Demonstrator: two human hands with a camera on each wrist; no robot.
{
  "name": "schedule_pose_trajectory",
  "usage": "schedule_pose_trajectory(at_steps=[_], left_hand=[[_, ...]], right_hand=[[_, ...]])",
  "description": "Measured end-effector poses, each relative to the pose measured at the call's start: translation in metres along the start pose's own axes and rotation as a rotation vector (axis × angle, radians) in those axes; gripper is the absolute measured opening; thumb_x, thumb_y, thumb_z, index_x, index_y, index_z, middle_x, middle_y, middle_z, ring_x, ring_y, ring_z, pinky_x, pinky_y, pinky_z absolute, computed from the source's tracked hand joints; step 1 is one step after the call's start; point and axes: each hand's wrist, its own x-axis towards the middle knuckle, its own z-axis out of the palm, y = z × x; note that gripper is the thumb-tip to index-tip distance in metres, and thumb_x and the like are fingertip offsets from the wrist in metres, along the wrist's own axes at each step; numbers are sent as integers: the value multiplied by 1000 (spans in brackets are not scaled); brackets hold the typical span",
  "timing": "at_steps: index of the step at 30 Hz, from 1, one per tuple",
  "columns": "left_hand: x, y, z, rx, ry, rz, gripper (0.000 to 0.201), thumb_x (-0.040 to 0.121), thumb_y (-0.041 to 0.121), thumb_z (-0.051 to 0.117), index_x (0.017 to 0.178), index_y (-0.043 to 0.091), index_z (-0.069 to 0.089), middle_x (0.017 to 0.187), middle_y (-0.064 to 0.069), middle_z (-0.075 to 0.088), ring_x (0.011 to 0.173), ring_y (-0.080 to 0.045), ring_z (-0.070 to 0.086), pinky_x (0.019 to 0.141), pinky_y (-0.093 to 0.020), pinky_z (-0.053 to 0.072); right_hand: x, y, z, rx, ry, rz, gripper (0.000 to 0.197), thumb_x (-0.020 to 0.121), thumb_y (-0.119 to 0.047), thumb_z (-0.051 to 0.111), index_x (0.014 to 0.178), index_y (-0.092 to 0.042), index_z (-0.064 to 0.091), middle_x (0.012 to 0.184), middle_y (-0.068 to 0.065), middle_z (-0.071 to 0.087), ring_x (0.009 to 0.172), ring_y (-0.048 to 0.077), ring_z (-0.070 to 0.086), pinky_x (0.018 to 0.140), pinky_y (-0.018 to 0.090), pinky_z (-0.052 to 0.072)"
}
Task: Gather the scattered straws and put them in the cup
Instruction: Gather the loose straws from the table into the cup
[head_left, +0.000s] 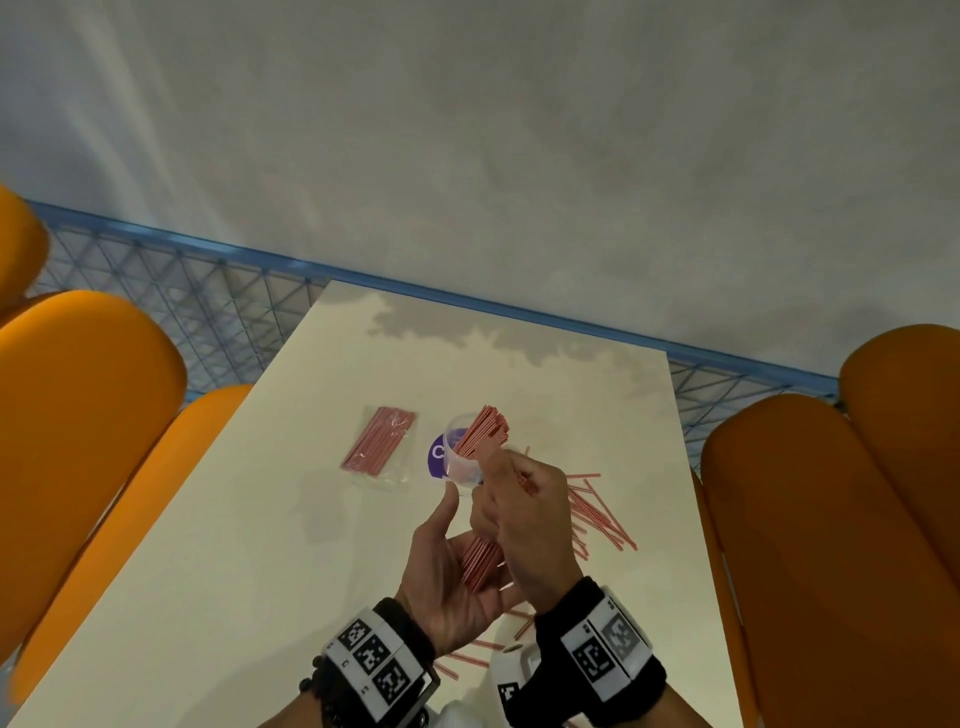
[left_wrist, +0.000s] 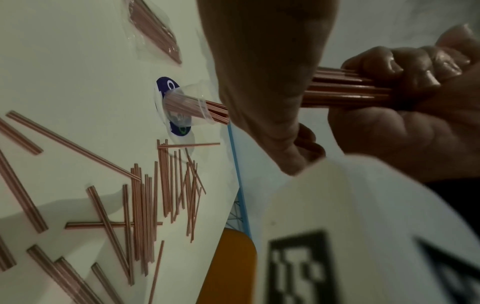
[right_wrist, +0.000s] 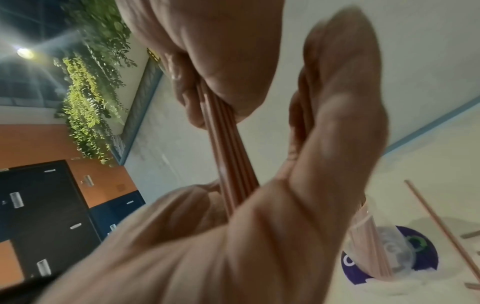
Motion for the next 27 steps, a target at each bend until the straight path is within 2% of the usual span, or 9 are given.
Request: schedule_pose_trajectory(at_steps=[4,7,9,11,13,15,18,23,27], left_hand=[[0,2,-3,80,22,4,78,89,64,42,109,-8,65,108,-28,65,110,-40,57,105,-56,34],[-2,0,0,83,-13,2,77,90,64,42,121,-3,62,118,-27,63,114,-40,57,104,-54,34],[-6,-2,5,124,-3,6,77,90,64,40,120,-4,62,114,-26,65,111,-40,59,105,-54,32],[-13,-2,9,253,44,22,72,89,61,47,117,-4,63,106,-23,66,103,-37,62,100,-53,41],[-18,4,7,586,33,9,50,87,50,59,101,3,68,89,-15,67,84,-28,65,84,-44,55],[-24,14,9,1134,22,-13,19,83,35,72,73,19,67,66,-1,63,62,-16,60,69,-30,50],[-26,23,8,1781,183,-33,41,87,28,64,49,24,49,44,10,46,43,-9,42,54,-24,39],[-22,19,3,2369,487,83,25,88,37,45,71,18,45,63,4,38,64,-19,45,60,-30,36],[-5,29,4,2479,564,140,24,91,40,41,79,19,44,65,4,33,70,-20,43,62,-31,33]], right_hand=[[-4,-3,-3,43,10,-9,56,89,-36,56,58,2,28,50,13,18,46,22,12,46,34,15],[-8,2,-3,-22,6,18,64,91,-43,58,62,6,30,48,13,21,44,20,17,45,34,19],[-9,5,-5,2,41,40,62,91,-45,56,60,1,30,47,10,22,43,17,19,44,30,22],[-6,7,-11,75,87,80,55,91,-43,54,58,-5,32,47,8,22,42,17,21,44,29,24],[-4,12,-19,156,125,121,51,94,-41,51,57,-9,38,48,8,25,42,18,25,47,32,27],[-5,23,-26,94,137,156,49,96,-40,49,56,-13,48,49,8,37,47,21,38,53,38,38],[-11,44,-33,-203,63,203,47,97,-39,49,57,-16,59,58,7,60,60,28,60,71,44,53],[-7,66,-36,-640,24,197,43,99,-37,45,64,-19,63,61,-1,63,60,13,62,59,26,51],[10,72,-35,-846,-61,157,50,98,-44,41,58,-17,53,56,4,55,54,15,52,56,25,44]])
